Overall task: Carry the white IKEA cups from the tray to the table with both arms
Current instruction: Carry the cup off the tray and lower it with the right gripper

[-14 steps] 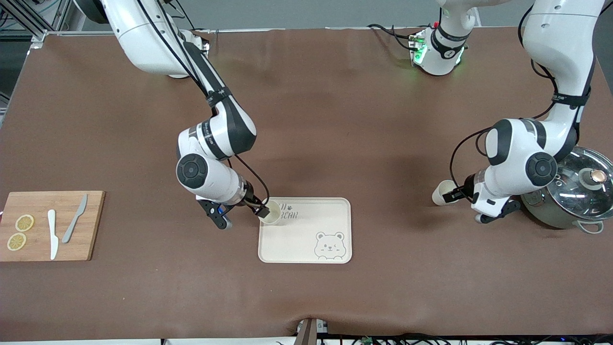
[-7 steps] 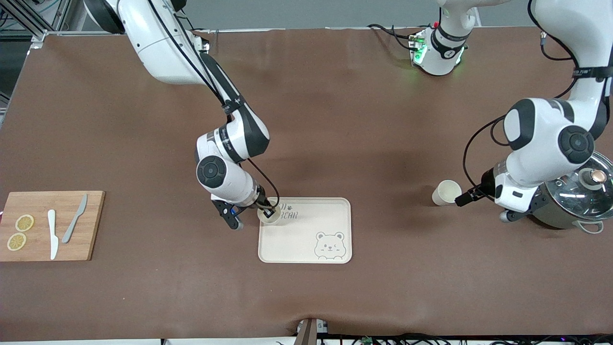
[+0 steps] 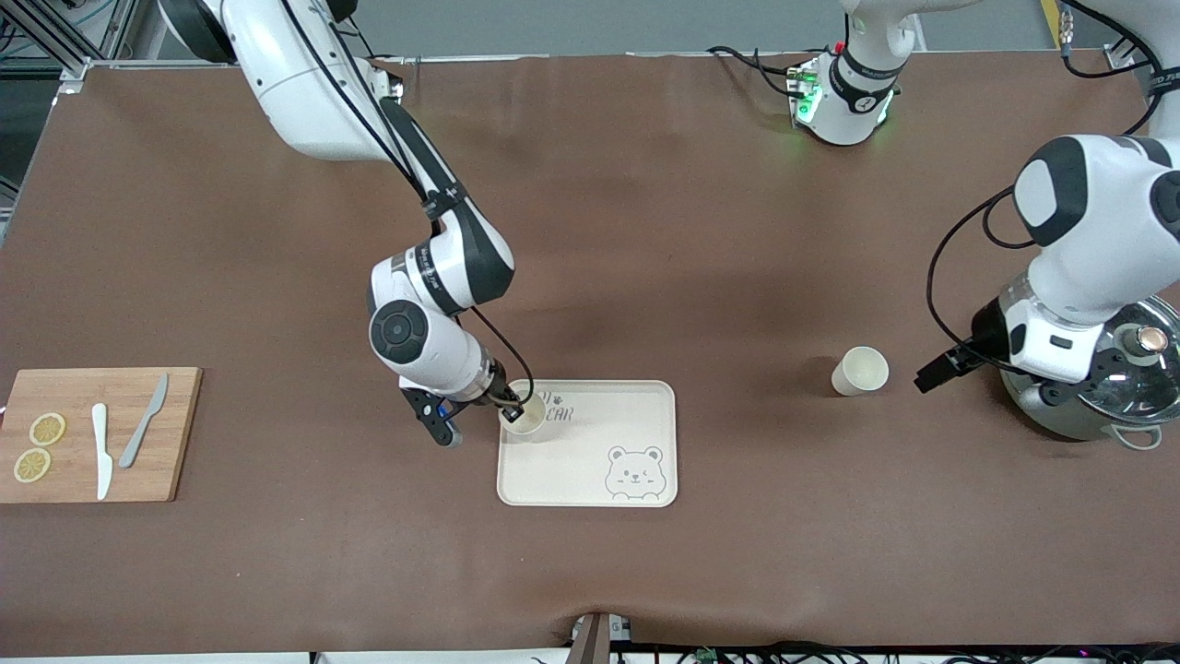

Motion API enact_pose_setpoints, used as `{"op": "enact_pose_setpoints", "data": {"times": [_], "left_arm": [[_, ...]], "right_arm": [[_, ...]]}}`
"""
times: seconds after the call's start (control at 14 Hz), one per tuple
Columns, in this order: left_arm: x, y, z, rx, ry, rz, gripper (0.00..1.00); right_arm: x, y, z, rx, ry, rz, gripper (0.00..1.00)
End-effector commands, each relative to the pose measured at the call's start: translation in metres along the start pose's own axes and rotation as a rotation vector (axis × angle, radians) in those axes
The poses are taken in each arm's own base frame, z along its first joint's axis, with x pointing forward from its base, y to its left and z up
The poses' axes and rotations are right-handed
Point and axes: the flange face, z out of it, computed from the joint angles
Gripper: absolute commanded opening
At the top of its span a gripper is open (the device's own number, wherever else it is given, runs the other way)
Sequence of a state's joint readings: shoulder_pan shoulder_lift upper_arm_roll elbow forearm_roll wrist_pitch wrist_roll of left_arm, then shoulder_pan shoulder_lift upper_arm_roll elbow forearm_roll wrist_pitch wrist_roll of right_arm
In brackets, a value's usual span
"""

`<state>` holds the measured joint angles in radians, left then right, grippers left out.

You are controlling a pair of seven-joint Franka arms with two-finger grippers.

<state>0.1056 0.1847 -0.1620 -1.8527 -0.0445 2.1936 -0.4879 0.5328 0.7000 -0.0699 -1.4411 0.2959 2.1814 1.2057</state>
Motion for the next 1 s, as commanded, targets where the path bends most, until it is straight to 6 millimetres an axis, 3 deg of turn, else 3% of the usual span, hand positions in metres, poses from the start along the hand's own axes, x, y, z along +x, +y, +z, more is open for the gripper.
{"op": "enact_pose_setpoints", "data": {"times": [0.0,0.21,0.5,0.71,0.93], "left_arm": [[0.013,-0.005,-0.02,-0.003,-0.008,-0.005,1.0],[0.028,-0.016,-0.054,0.007,-0.026,0.032,1.0],[0.038,-0.023,-0.097,0.012,-0.036,0.091,1.0],[0.03,-0.027,-0.123,0.04,-0.102,0.115,1.0],[0.013,-0.05,-0.158,0.063,-0.148,0.186,1.0]], "right_arm": [[0.044,0.023,-0.075,-0.061,-0.054,0.004,0.0],[0.101,0.08,-0.088,-0.136,-0.128,-0.16,0.0],[0.175,0.169,-0.084,-0.156,-0.198,-0.457,0.0],[0.227,0.222,-0.081,-0.285,-0.158,-0.618,0.0],[0.273,0.275,-0.066,-0.289,-0.131,-0.706,0.0]]}}
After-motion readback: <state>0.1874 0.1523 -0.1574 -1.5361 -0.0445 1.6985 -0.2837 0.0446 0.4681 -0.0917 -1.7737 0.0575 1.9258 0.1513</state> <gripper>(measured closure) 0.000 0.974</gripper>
